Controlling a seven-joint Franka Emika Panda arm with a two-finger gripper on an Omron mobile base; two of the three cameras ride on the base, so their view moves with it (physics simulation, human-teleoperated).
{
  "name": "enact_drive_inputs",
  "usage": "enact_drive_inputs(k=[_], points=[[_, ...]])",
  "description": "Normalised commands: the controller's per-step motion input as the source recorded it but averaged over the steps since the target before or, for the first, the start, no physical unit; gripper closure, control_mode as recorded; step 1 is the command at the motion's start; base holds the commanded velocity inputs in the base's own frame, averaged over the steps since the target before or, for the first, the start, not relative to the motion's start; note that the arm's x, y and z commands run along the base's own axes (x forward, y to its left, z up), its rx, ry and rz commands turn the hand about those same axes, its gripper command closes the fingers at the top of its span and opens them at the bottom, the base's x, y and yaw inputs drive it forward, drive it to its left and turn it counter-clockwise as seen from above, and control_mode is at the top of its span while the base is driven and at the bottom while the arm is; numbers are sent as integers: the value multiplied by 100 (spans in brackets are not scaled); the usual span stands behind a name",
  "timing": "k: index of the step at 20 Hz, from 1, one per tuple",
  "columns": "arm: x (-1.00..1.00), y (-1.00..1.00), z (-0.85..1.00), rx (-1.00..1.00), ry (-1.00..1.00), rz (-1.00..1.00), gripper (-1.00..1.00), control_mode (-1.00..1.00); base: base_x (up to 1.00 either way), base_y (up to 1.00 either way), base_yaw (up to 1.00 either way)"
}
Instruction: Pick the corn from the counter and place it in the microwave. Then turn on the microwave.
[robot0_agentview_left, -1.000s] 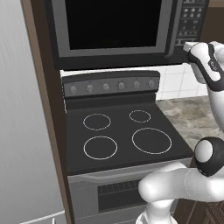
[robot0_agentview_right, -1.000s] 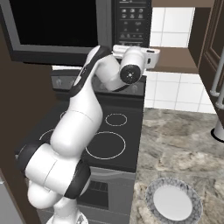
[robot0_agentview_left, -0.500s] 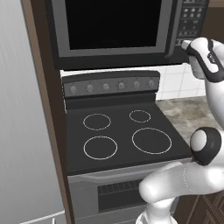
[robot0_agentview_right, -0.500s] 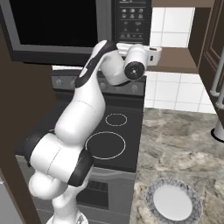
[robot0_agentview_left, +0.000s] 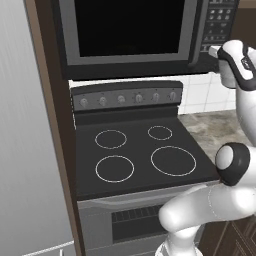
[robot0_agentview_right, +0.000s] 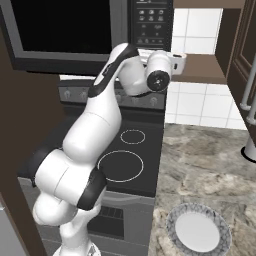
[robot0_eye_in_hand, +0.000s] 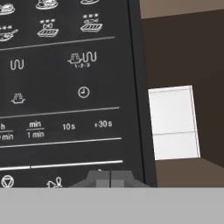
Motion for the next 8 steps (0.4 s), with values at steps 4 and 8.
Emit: enact_drive_inputs(k=[4,8], points=[[20,0,-10,0,0,3,100,-100,0,0,0],[3,8,-42,0,0,1,100,-100,0,0,0]])
